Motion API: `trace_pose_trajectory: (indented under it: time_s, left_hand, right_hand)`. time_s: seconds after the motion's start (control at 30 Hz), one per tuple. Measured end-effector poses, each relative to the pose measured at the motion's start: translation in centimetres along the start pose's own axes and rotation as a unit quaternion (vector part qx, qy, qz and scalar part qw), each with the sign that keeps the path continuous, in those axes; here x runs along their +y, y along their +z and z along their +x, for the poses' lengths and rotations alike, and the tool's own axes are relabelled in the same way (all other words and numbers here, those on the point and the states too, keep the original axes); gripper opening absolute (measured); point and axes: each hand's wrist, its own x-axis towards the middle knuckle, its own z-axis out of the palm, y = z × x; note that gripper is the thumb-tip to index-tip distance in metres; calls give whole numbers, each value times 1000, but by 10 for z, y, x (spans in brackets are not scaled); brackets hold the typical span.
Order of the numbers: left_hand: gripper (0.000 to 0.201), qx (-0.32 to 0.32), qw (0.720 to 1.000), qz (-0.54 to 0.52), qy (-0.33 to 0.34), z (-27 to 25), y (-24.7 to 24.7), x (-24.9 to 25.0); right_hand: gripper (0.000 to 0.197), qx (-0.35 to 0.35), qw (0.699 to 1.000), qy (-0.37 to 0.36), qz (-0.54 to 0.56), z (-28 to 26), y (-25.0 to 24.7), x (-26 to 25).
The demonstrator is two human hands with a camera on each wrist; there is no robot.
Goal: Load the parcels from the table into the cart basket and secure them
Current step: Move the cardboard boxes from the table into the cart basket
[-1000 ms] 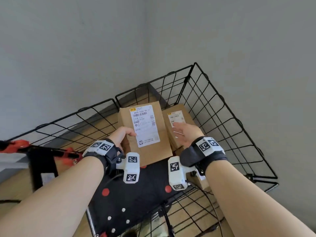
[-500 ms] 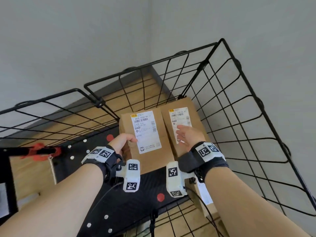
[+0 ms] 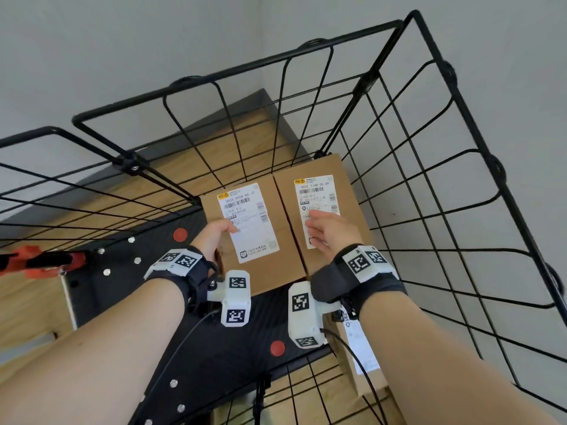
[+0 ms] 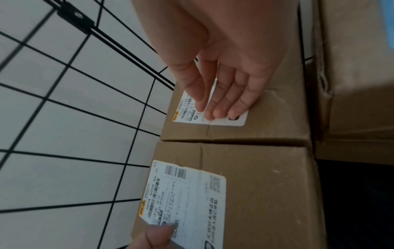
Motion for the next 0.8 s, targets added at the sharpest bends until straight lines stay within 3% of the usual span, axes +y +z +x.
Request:
trace_pose_trajectory:
  time_s: [0.1,0.27,0.43,0.5,0.67,0.8]
  left_hand:
    - [20,10,1000,7,13,9,-2,1]
    - [22,16,1000,18,18,15,-7,-2]
    - [57,31,998,52,13,39,-22,-11]
    - [53,35,997,59,19,12,-18,-1]
    - [16,56,995,71,49,-26,-19,9]
    - [32,54,995,62,56,-46,-28,11]
  right_hand:
    - [28,7,1000,-6,10,0,0,1]
    - [29,0,1000,-6,30,0,-3,1]
    - [29,-1,999,15,43,-10,-2,2]
    - [27,8,999,16,34,-17,-3,3]
    - [21,30,999,6,31,-41,-6,2]
    - [22,40,998,-8,52,-72,-10,2]
